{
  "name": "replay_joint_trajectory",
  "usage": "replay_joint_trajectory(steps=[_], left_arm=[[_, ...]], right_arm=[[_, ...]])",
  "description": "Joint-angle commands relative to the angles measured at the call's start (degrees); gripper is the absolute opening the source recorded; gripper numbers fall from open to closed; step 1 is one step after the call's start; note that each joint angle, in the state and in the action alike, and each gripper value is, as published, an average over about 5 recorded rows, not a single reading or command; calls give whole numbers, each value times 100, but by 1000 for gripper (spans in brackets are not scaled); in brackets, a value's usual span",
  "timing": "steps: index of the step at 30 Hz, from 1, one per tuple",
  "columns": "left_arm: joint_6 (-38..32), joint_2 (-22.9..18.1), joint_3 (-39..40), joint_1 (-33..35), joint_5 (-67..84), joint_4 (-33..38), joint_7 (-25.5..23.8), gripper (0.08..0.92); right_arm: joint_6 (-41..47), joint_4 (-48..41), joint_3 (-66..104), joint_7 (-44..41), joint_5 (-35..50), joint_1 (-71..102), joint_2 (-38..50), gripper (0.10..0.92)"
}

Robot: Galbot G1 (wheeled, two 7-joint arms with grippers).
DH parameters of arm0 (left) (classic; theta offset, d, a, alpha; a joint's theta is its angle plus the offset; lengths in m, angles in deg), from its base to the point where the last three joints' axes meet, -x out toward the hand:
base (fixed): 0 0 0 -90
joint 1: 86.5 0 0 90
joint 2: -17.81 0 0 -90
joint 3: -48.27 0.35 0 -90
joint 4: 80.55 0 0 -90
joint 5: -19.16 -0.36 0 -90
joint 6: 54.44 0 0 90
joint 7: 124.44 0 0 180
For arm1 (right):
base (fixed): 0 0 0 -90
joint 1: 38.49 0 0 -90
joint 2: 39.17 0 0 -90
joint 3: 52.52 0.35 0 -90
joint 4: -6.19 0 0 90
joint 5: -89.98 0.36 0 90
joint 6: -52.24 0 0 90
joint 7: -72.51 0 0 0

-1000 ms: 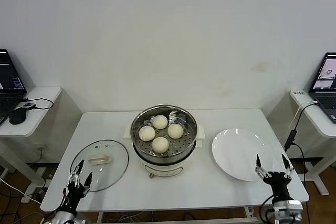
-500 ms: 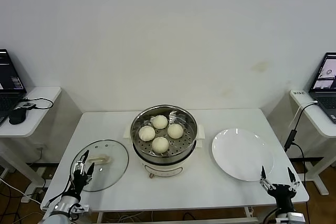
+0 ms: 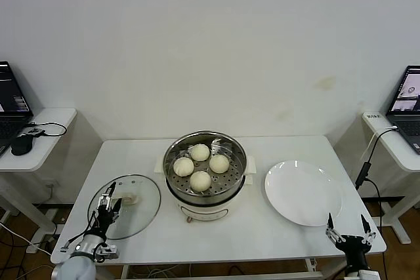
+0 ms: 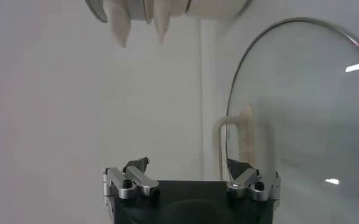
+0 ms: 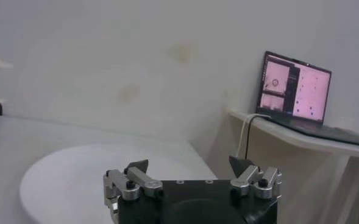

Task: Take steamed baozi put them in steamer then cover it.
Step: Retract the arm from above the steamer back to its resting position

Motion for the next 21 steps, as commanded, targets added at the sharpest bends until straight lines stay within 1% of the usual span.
replay_joint_trajectory(steps=[1,15,18,21], left_arm=[[6,-36,98,-388,-117,-384,-22,823],[70,-53,197,-617,-206,-490,-203,822],[86,-37,213,-639,-199,-521,-282,798],[104,-13,226,-646,-175,-554,-348,729]], right_arm=[[-7,-78,4,3,-121,16,-23,823],[-21,-227,-46,-8,-202,-50,-8,823],[-32,-265,-52,-10,-223,-53,-8,823],[-42,-306,-62,-11,-251,-57,-11,823]])
